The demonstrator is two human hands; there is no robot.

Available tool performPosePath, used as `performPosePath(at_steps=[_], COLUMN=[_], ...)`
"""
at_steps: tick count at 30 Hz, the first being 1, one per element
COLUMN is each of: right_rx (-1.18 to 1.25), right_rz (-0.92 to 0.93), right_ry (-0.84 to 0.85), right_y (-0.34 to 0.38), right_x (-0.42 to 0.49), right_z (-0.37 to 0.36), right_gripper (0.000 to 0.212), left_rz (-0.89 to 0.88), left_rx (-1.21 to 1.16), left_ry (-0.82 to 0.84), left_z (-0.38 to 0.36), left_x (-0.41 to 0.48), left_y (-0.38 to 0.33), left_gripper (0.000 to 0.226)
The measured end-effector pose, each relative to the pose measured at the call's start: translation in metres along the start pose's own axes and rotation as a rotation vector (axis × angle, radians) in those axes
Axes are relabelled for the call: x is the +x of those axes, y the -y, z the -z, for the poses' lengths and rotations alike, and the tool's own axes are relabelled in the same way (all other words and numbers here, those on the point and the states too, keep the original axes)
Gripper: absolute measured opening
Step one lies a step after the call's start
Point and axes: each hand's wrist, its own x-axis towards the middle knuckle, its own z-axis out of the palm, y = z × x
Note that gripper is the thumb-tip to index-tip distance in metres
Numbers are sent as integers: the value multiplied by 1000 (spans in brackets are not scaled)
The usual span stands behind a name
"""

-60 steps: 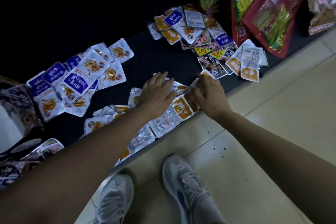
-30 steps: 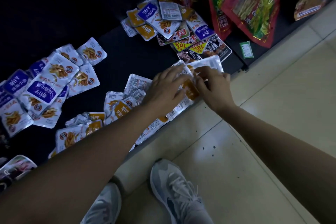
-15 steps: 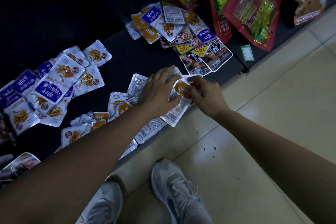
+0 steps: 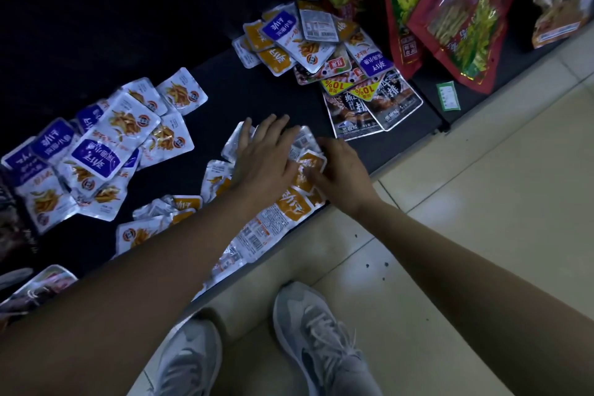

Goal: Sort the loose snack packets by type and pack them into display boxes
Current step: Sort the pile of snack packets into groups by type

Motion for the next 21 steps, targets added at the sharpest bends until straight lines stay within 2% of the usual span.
performPosePath(at_steps=[4, 7, 9, 11, 14, 16, 19, 21], right_rx=[-7, -72, -145, -218, -341, -387, -310, -261], right_rz=[127, 134, 61, -54, -159, -92, 63, 67], right_ry=[84, -91, -221, -174, -20, -12, -40, -125], right_y=[8, -4, -13, -20, -26, -23, -12, -12], right_x=[-1, 3, 12, 20, 24, 16, 8, 14], right_z=[-2, 13, 24, 32, 32, 24, 22, 28], right_gripper=[37, 42, 46, 59, 72, 68, 56, 48], left_rz=[-64, -77, -85, -91, -84, -75, -87, -94], left_rx=[-30, -52, -79, -84, -91, -95, -83, -93], left_ry=[50, 29, -2, -27, -66, -74, -70, -58], left_z=[-2, -8, -10, -11, -9, -7, -6, -7], left_x=[-1, -1, -2, -1, 2, 7, 16, 22], left_y=[11, 11, 10, 11, 10, 8, 6, 4], left_gripper=[64, 66, 57, 47, 45, 47, 47, 45])
